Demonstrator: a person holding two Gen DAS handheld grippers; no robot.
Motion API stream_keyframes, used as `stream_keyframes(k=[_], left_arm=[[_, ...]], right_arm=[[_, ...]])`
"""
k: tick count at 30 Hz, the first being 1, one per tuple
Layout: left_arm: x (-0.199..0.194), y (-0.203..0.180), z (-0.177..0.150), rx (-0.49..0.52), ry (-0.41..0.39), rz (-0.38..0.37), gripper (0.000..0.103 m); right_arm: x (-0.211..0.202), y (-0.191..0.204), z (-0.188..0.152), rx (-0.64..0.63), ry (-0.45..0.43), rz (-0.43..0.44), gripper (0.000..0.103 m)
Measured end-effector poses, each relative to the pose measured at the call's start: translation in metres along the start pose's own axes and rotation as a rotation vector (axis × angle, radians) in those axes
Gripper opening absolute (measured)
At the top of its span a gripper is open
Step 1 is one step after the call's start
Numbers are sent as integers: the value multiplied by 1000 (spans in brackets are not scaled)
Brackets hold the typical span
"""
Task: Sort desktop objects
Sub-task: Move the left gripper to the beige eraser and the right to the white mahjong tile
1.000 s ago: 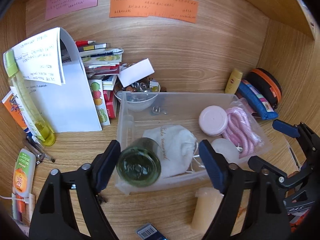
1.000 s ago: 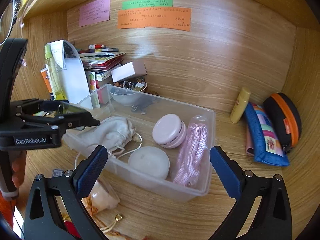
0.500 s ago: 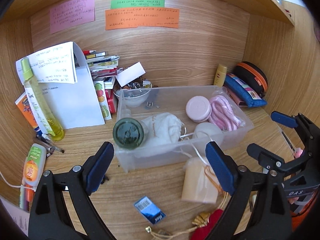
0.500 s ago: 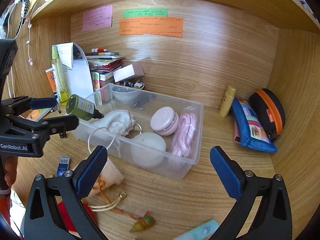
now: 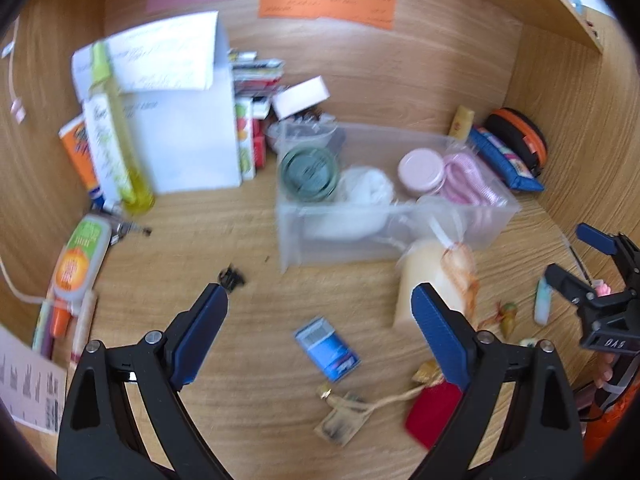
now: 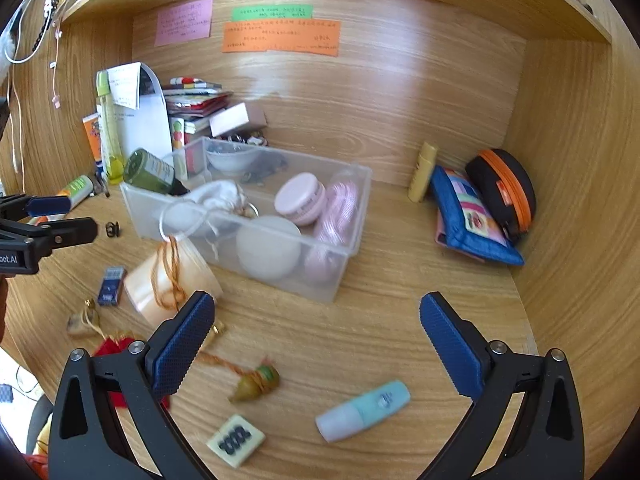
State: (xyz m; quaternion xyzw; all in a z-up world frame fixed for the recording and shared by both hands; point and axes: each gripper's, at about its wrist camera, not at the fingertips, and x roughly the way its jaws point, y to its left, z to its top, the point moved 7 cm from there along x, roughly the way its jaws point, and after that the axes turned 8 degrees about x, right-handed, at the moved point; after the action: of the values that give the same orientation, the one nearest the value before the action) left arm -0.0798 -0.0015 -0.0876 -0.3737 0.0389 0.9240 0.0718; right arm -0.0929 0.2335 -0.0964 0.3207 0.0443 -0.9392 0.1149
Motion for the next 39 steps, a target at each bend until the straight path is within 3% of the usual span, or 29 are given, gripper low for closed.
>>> stream_keyframes(k=[12,18,21,24,26,32,36,39], left_arm=[[5,3,-64,-33,117,13,94],[6,-3,-85,-43,158,-19,94],[4,-2,-90,-43,137,-1,94],[3,-2,-93,-45,116,10,94],[3,-4,-94,-42,108,-4,92],[2,-12,-93,3,90,11,79],[2,-13,-90,14,73,31,60],[3,-16,-89,35,61,48,52]], right_arm=[[-9,-26,-43,17,89,-56,102],[-12,-8,-62,10,128,17,102],[-10,3,-70,14,142,61,102],[-6,11,-80,43,164,106,98],[-4,14,-84,57,180,127,90],[-1,21,-93,58,205,154,75],[-1,28,-94,27,193,146,69],[1,31,-93,15,180,133,64]])
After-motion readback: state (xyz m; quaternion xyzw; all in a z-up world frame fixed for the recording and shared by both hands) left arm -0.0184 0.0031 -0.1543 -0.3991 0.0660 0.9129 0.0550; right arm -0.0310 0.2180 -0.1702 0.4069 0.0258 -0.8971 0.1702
